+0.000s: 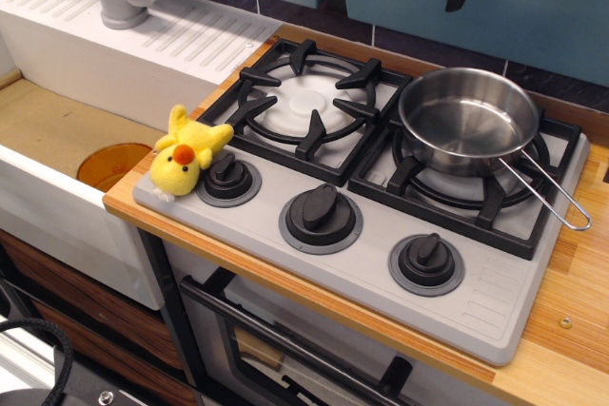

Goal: Put pan on stove and put stuffedduck in pan

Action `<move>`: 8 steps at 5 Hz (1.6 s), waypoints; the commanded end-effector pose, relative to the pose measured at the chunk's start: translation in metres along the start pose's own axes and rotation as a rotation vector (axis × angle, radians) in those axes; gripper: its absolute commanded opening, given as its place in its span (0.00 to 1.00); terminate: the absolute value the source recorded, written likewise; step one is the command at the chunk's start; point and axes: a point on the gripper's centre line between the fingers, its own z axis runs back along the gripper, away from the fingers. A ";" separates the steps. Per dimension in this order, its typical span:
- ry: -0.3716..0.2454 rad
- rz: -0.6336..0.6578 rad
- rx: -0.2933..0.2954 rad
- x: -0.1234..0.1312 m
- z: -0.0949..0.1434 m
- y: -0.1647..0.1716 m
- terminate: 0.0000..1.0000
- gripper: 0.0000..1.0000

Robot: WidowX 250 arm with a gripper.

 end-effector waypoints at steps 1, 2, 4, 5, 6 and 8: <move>0.000 0.000 0.000 0.000 0.000 0.000 0.00 1.00; -0.040 -0.007 -0.030 0.001 -0.026 -0.004 0.00 1.00; -0.126 -0.018 -0.063 -0.001 -0.073 -0.007 0.00 1.00; -0.143 -0.034 -0.063 -0.006 -0.080 -0.002 0.00 1.00; -0.166 -0.045 -0.062 -0.006 -0.089 -0.002 0.00 1.00; -0.200 -0.078 -0.105 -0.001 -0.101 -0.005 0.00 0.00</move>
